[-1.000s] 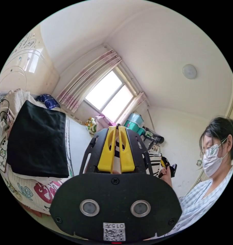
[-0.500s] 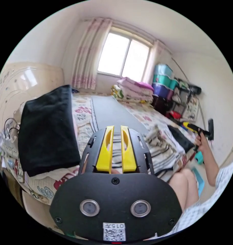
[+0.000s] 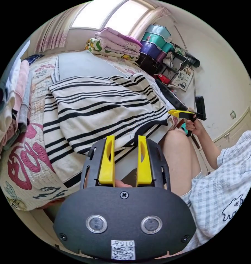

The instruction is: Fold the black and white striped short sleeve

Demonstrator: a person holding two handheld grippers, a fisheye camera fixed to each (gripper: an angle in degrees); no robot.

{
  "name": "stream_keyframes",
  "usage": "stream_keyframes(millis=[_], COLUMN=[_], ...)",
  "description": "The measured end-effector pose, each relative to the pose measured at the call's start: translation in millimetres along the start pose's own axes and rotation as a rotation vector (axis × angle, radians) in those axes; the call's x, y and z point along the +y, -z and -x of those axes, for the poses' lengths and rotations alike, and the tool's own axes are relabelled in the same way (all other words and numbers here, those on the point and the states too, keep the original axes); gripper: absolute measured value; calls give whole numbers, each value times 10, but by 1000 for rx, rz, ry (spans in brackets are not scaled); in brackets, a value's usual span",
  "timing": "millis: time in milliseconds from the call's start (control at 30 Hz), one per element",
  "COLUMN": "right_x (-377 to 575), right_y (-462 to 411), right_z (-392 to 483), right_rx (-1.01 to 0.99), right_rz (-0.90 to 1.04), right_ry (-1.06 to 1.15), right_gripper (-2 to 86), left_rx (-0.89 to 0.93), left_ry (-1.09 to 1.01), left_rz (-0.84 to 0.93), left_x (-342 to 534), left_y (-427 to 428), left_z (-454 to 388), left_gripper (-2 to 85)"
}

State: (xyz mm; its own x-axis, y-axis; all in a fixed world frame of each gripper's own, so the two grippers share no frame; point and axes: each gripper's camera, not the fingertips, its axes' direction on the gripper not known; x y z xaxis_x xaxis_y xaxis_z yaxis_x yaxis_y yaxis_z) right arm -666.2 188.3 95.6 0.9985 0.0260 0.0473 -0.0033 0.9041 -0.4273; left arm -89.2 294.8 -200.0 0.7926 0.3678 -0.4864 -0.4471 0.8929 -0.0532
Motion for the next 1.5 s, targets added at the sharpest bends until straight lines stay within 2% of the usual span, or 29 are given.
stream_keyframes(millis=[300, 500, 600, 667, 800, 933, 1133, 1267, 1333, 1400, 1467, 1500], right_x=[14, 136, 244, 272, 308, 349, 413, 291, 55, -467, -1402, -2036], right_y=[-471, -490, -560, -679, -874, -1045, -1278, -1279, -1170, -948, -547, -129], right_z=[274, 170, 378, 458, 579, 758, 957, 853, 826, 821, 793, 781], right_rx=[74, 61, -23, 30, 210, 240, 380, 314, 329, 450, 618, 702], right_rz=[236, 245, 276, 323, 390, 490, 579, 622, 656, 600, 392, 128], right_ry=[64, 0, 145, 171, 241, 364, 518, 492, 572, 640, 559, 414], right_gripper=[143, 81, 102, 109, 60, 63, 49, 26, 16, 12, 10, 10], left_rx=[-110, -25, 25, 60, 86, 98, 150, 165, 177, 99, -80, -242], left_ry=[-178, -138, -124, -111, -115, -120, -95, -73, -96, -168, -147, -78], left_rz=[133, 157, 132, 120, 125, 184, 180, 218, 213, 181, 19, -179], left_x=[-281, -450, -489, -504, -532, -584, -603, -645, -883, -1373, -2026, -2399], left_y=[-136, -173, -118, -86, -59, -102, -35, -8, 125, 375, 754, 1071], left_z=[-230, -58, 31, 96, 166, 212, 343, 414, 453, 482, 562, 595], left_gripper=[100, 67, 49, 37, 22, 18, 15, 12, 11, 11, 14, 18])
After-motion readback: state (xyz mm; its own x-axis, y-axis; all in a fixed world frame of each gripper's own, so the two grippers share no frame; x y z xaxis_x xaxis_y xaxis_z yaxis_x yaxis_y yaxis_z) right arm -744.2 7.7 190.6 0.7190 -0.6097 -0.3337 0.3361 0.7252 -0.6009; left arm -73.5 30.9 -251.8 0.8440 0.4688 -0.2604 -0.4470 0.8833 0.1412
